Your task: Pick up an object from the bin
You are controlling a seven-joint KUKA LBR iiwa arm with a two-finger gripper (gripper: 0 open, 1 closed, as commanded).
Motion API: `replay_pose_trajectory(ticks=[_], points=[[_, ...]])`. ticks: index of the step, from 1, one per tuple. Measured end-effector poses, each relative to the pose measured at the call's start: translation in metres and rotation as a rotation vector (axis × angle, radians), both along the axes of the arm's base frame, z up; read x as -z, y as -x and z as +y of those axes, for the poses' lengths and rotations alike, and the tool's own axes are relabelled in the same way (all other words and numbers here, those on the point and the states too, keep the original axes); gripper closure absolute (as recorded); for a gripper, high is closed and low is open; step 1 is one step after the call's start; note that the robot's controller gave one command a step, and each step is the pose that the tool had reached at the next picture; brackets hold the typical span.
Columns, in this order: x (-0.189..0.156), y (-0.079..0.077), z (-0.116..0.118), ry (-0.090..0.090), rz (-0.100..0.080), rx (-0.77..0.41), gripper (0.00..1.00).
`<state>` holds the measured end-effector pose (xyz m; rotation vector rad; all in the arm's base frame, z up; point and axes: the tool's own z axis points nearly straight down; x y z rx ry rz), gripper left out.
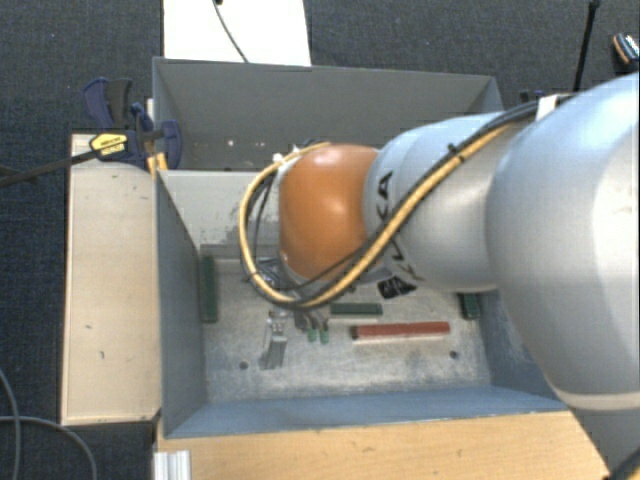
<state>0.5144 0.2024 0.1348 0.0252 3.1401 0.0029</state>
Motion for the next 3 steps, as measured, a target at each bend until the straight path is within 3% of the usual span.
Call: replay_pose_trajectory(ticks=[1, 2, 3], points=[[0.067, -0.048, -0.054, 0.004, 0.0, -0.101, 0.0], [0.064, -0.063, -0.131, 0.004, -0.004, -0.28, 0.0], [0.064, -0.063, -0.128, 0.001, -0.003, -0.279, 1.0]])
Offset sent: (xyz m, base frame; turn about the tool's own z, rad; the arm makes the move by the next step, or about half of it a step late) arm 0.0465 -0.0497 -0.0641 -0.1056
